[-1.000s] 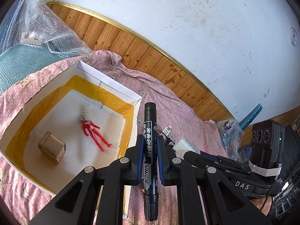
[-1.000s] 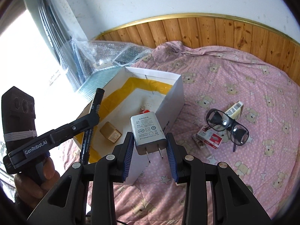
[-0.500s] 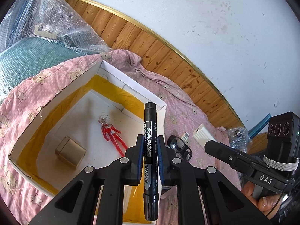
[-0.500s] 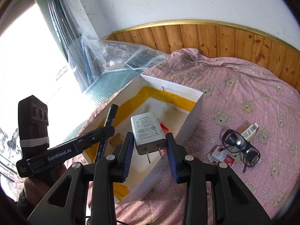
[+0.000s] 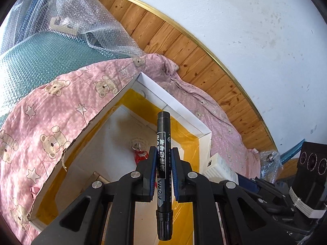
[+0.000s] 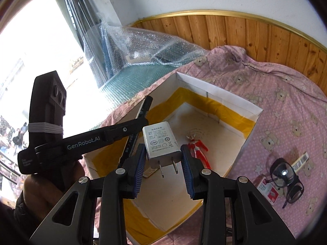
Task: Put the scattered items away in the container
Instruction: 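Carry the black marker with the left tool while the right tool carries the white charger into the white box, then open both tools to drop the marker and charger into the white box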
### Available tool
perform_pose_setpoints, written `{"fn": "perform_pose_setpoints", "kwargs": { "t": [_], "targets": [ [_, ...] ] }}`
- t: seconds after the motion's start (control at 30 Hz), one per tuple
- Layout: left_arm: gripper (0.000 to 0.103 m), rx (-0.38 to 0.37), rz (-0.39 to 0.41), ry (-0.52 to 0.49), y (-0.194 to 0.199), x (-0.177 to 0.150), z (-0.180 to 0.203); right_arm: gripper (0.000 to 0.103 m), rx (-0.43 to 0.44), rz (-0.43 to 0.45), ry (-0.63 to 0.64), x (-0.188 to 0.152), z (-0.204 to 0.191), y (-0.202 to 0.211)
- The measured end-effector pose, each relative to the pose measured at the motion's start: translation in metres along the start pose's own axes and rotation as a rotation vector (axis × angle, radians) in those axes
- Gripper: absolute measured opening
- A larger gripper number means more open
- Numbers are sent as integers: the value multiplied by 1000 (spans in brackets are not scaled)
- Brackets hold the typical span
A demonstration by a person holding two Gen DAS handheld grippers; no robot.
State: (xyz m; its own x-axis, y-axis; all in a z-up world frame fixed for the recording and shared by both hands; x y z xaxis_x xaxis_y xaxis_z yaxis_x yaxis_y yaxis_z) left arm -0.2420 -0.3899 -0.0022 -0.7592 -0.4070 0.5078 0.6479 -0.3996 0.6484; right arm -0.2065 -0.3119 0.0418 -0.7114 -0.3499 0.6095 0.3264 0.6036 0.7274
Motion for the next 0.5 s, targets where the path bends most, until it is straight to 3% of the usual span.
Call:
{"fn": "perform_pose_setpoints", "kwargs": {
  "t": [0.1,0.13,0.2,0.5],
  "targets": [
    [15,10,-1,9,-13,9,-7,39,18,-18,24,0,-4,-16],
    [17,9,-4,12,-19,12,-10,45,1,-21,18,-1,0,-22],
    [37,2,-27,42,-31,13,-20,48,5,-37,-21,-5,9,-29],
    [37,29,-33,87,-21,1,-39,48,26,-35,-163,-30,41,-9]
  ]
}}
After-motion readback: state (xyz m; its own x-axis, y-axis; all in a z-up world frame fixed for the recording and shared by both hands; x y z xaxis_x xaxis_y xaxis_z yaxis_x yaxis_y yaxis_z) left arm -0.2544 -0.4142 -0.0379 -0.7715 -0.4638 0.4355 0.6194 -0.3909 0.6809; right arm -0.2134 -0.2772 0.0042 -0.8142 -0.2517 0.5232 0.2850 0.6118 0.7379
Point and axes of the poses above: each gripper's, at about its wrist camera, not at the fingertips, and y roughly against the way its jaws point, z to its right, x to its top, the point moved 9 cm from there along -y, roughly the way its jaws point, and after that the axes turned 2 degrees about x, right-handed, at the moved point
